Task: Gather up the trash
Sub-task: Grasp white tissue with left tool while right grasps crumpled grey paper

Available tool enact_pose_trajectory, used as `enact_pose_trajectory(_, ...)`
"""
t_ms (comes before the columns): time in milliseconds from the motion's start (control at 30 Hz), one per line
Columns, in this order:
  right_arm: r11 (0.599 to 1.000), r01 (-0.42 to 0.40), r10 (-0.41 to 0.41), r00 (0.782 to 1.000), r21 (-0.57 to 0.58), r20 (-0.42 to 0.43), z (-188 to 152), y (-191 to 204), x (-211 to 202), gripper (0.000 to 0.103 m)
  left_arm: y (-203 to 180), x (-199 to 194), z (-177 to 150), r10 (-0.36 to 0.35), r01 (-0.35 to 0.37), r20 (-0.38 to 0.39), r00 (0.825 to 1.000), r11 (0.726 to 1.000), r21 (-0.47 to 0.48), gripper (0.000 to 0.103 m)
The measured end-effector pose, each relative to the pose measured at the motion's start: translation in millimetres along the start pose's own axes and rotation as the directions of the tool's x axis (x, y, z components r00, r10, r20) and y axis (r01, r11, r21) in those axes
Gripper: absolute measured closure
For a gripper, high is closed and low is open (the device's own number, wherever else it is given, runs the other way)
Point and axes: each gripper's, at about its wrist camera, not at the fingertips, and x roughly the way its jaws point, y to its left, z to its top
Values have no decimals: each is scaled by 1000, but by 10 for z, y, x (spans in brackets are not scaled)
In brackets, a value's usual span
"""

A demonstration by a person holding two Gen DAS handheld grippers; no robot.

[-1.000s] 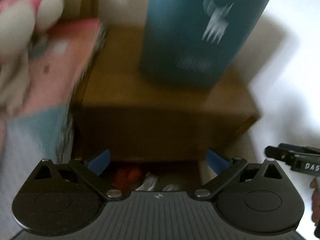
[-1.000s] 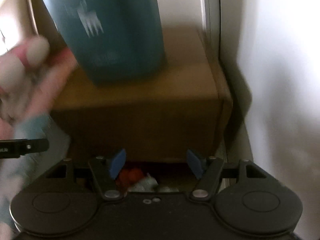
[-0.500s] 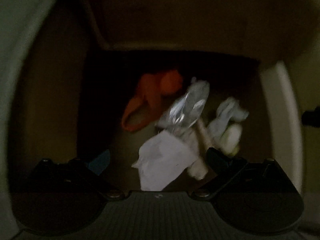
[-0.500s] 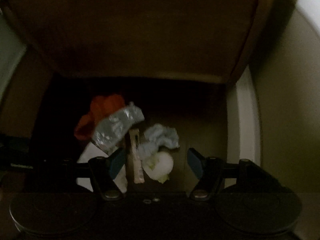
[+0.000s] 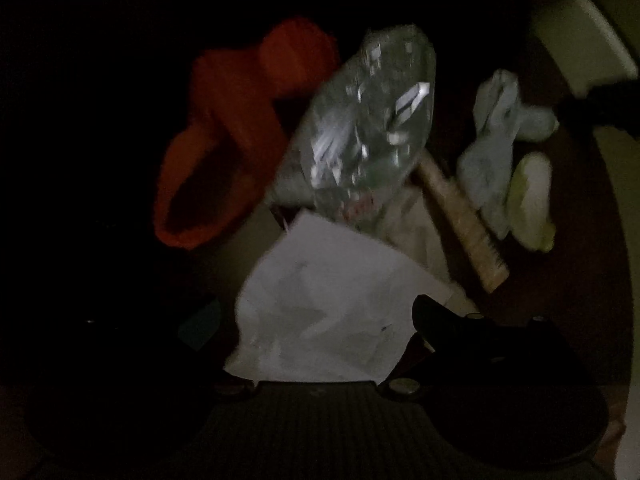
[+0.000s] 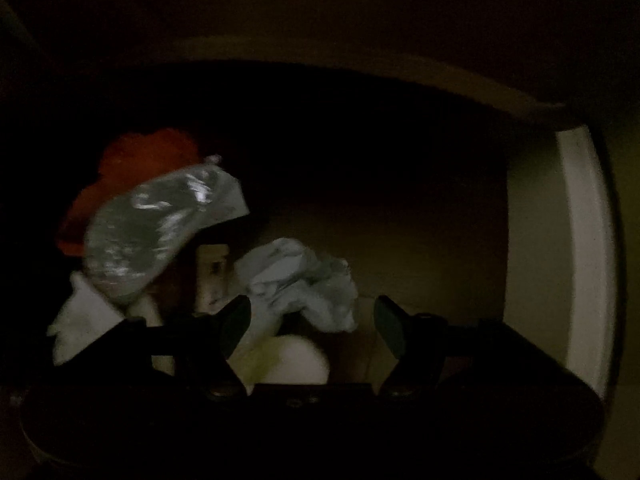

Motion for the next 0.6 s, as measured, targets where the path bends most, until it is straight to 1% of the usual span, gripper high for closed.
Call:
enact_pose_trajectory(100, 1000, 5, -5, 1000, -13, -30, 30, 44, 264, 35, -29, 210, -77, -12, 12, -24, 1000, 1000, -19, 1)
enact_pose_trajectory(200, 1000, -2, 1, 999, -18, -43, 27, 114, 409, 36, -58, 334, -126, -25, 24, -30, 999, 999, -31, 2)
enact_pose_trajectory(267, 1000, -3, 2, 999, -24, -45, 16, 167, 458, 36, -53, 393, -142, -33, 31, -36, 999, 999, -40, 12)
enact_pose_trajectory(367, 1000, -11, 10, 999, -15, -43, 33, 208, 490, 36, -27, 419, -172, -28, 27, -16, 999, 998, -63, 13)
enact_pose_trajectory(400, 1000, -10, 9, 999, -15, -47, 37, 224, 501, 36, -13, 409, -181, -28, 27, -9, 1000, 997, -75, 15)
enact_pose_trajectory(467, 1000, 4, -5, 999, -20, -46, 43, 260, 530, 37, -17, 372, -198, 17, -16, 7, 1000, 998, -65, 37)
enact_pose_trajectory(500, 1000, 4, -5, 999, -20, -46, 48, 273, 538, 38, -10, 343, -207, 17, -16, 18, 1000, 998, -67, 43)
enact_pose_trajectory(533, 1000, 8, -9, 999, -21, -45, 47, 289, 547, 41, -1, 323, -213, 18, -16, 23, 1000, 997, -71, 57)
enact_pose_trajectory(567, 1000, 8, -9, 999, -19, -44, 49, 299, 551, 46, 16, 293, -196, 18, -16, 26, 1000, 997, -74, 74)
enact_pose_trajectory(600, 1000, -8, 7, 999, -10, -44, 53, 306, 554, 61, 20, 279, -191, 16, -14, 26, 1000, 997, -75, 82)
